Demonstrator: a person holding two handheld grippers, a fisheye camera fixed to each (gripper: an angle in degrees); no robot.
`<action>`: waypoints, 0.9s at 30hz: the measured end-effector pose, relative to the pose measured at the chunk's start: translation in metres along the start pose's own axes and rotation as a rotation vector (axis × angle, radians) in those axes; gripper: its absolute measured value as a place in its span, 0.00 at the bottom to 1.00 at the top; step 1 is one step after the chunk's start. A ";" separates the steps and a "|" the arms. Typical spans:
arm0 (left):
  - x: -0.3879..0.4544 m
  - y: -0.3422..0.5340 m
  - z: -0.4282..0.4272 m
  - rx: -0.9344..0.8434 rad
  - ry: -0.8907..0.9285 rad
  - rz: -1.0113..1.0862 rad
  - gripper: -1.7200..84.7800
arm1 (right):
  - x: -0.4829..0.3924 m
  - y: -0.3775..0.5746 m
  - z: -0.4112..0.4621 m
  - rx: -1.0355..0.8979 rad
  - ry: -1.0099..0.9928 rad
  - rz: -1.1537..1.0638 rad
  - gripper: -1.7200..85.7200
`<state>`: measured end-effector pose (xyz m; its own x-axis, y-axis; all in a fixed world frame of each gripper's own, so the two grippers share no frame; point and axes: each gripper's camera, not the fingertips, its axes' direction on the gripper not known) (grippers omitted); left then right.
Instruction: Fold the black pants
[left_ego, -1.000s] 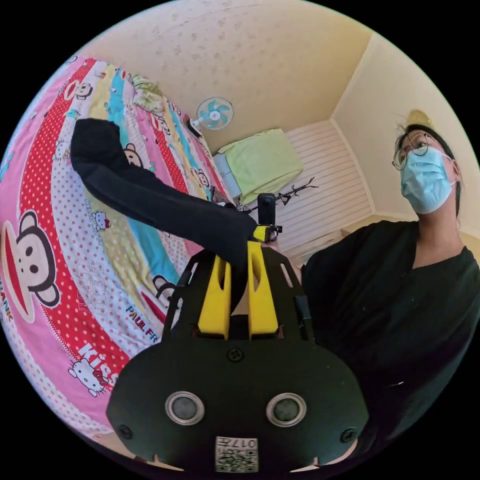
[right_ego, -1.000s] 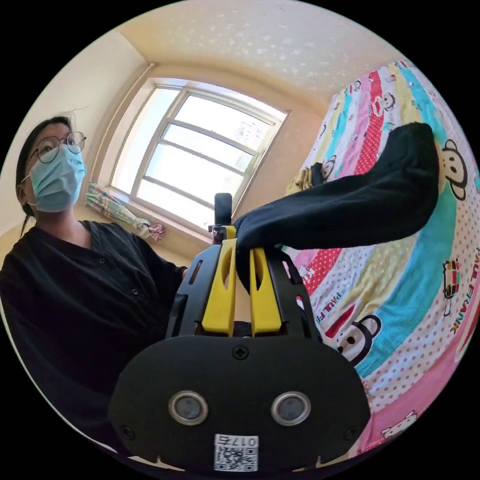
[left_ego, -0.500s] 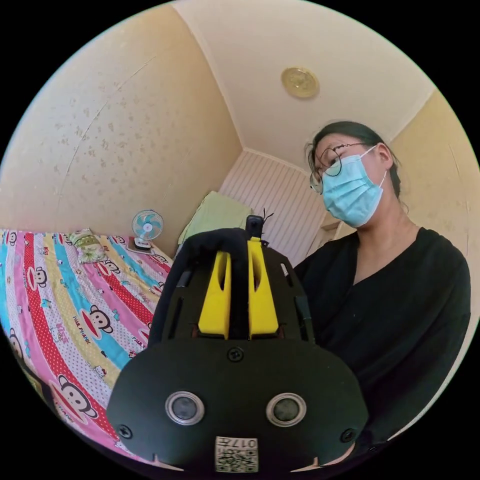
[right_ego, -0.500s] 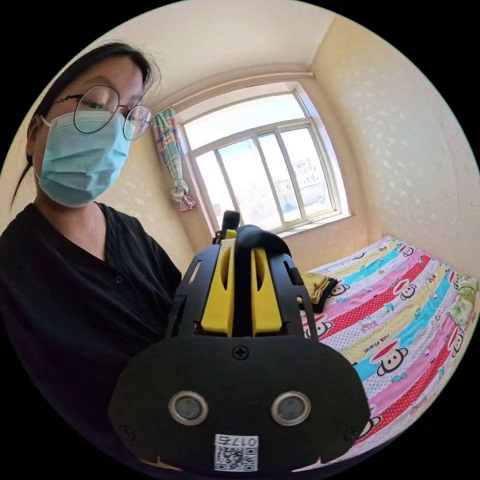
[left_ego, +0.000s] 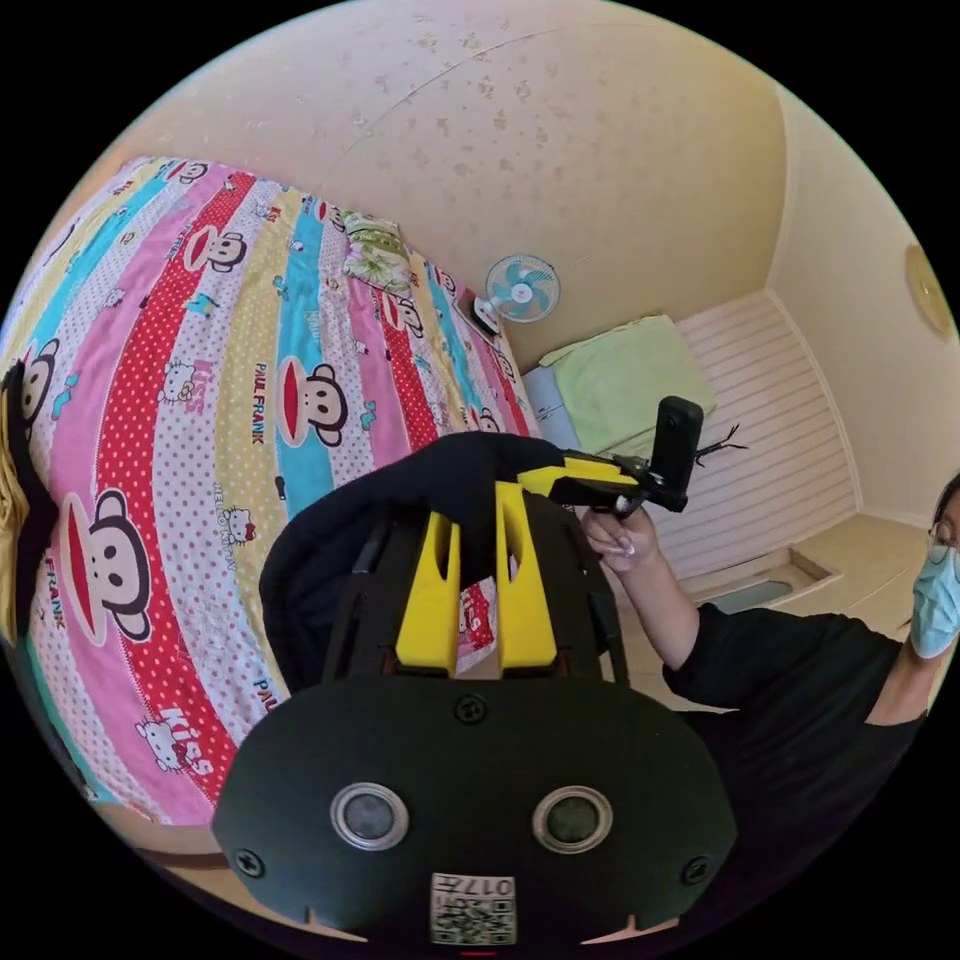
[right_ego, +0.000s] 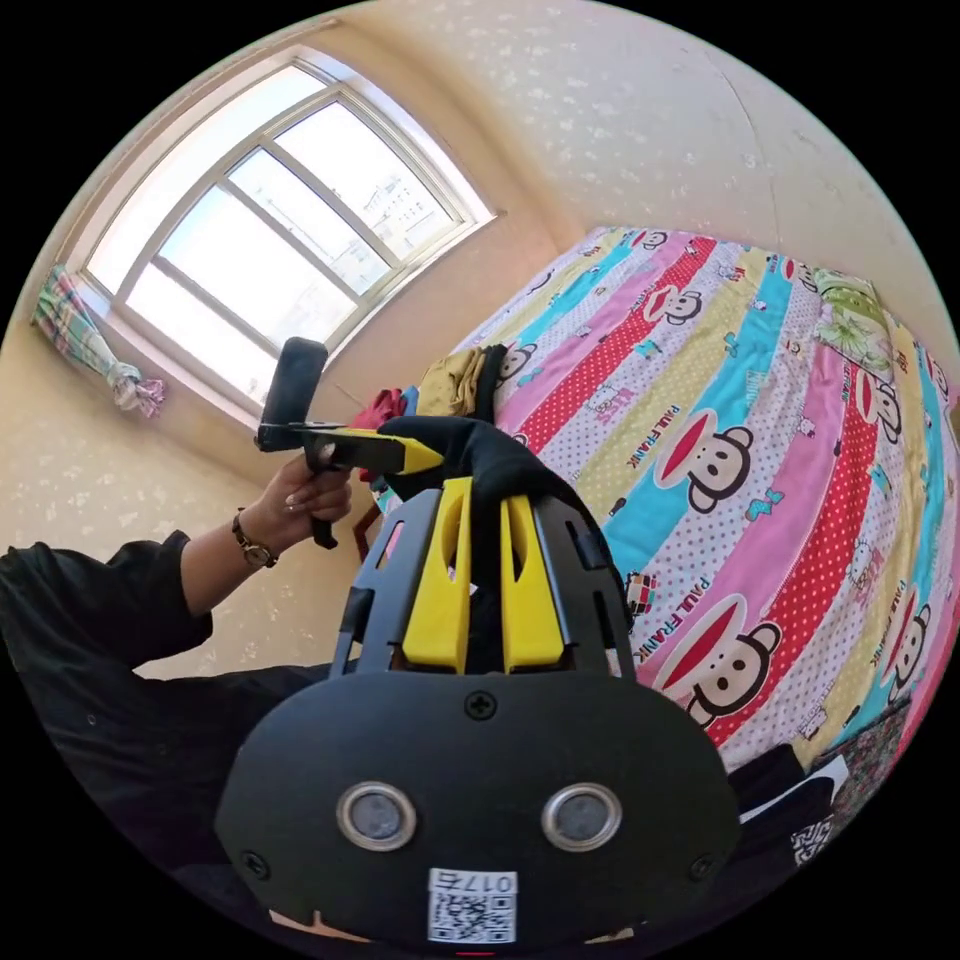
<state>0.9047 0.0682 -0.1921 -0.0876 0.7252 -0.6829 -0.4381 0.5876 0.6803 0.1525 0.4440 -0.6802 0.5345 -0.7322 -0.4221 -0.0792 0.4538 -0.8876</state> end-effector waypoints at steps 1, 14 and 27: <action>-0.018 0.016 0.017 -0.012 0.019 -0.046 0.08 | 0.008 0.018 0.015 -0.017 -0.005 0.031 0.03; -0.117 0.233 0.126 -0.401 0.049 -0.448 0.10 | -0.010 0.247 0.143 -0.591 -0.310 0.218 0.10; -0.195 0.114 0.036 -0.046 0.118 -0.400 0.28 | 0.119 0.216 0.045 -0.126 -0.434 0.702 0.32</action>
<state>0.9039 0.0070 0.0282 -0.0032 0.3953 -0.9185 -0.4978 0.7960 0.3443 0.2366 0.4772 -0.9137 0.6004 -0.0274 -0.7992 -0.5947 0.6528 -0.4692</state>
